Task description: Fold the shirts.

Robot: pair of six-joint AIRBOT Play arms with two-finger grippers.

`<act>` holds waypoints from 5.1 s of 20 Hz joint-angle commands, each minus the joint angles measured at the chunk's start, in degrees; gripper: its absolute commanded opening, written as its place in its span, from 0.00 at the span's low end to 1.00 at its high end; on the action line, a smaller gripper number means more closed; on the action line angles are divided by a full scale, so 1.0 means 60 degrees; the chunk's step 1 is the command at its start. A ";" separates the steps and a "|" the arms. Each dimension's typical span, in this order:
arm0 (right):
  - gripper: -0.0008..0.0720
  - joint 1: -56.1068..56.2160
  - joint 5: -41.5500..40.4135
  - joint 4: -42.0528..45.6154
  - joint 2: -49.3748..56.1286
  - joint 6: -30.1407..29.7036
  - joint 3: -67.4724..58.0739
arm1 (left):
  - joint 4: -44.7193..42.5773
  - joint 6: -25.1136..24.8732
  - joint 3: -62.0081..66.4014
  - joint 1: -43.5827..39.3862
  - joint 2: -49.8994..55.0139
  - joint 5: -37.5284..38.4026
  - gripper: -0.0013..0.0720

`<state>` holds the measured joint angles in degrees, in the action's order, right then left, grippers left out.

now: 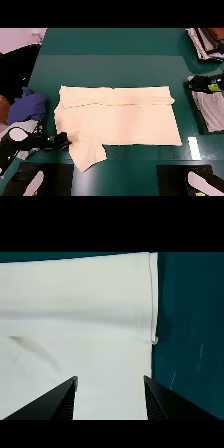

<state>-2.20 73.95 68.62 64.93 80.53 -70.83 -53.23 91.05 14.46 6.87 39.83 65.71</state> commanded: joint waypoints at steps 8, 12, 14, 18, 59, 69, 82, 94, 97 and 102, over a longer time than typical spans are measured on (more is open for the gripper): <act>0.75 -0.1989 0.1916 0.1541 -0.0892 0.0015 0.3348 | 0.0867 -0.1213 0.1872 0.0011 -0.0015 0.0616 0.05; 0.80 -0.3056 0.1796 0.1213 -0.0710 0.0015 0.5843 | 0.0871 -0.1249 0.2390 0.0011 -0.0015 0.0426 0.05; 0.67 -0.3064 0.1330 0.0382 -0.0368 -0.0004 0.6513 | 0.0867 -0.1249 0.2390 0.0011 -0.0015 0.0382 0.05; 0.60 -0.2189 0.0619 -0.0004 0.0266 -0.0004 0.6663 | 0.0860 -0.1249 0.2390 0.0011 -0.0015 0.0404 0.05; 0.54 -0.1173 0.1712 -0.1701 0.3996 -0.1122 -0.1424 | -0.0430 -0.1851 0.8291 0.0011 0.6080 0.0189 0.06; 0.84 -0.2841 0.0911 -0.2943 0.4091 -0.2266 0.1847 | 0.0452 -0.1647 0.8280 -0.2313 0.5992 -0.1188 0.05; 0.03 -0.0561 0.0823 -0.4513 0.3548 -0.2674 0.0095 | 0.0481 -0.1137 0.9202 -0.4903 0.8047 -0.2528 0.05; 0.03 0.2805 0.0652 -0.4972 0.1967 -0.0958 -0.3581 | 0.0397 -0.0918 1.1092 -0.6266 1.0244 -0.2459 0.05; 0.03 0.3348 0.0488 -0.4998 0.1971 -0.0973 -0.3603 | 0.0240 -0.0918 1.1238 -0.6193 1.0240 -0.2353 0.05; 0.03 0.4266 -0.0244 -0.5009 0.1971 -0.1122 -0.3606 | -0.0616 -0.0933 1.1905 -0.5125 0.9194 -0.1020 0.05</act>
<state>20.18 75.13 38.83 76.79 74.15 -92.18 -53.32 85.54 84.12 -27.07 98.24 55.07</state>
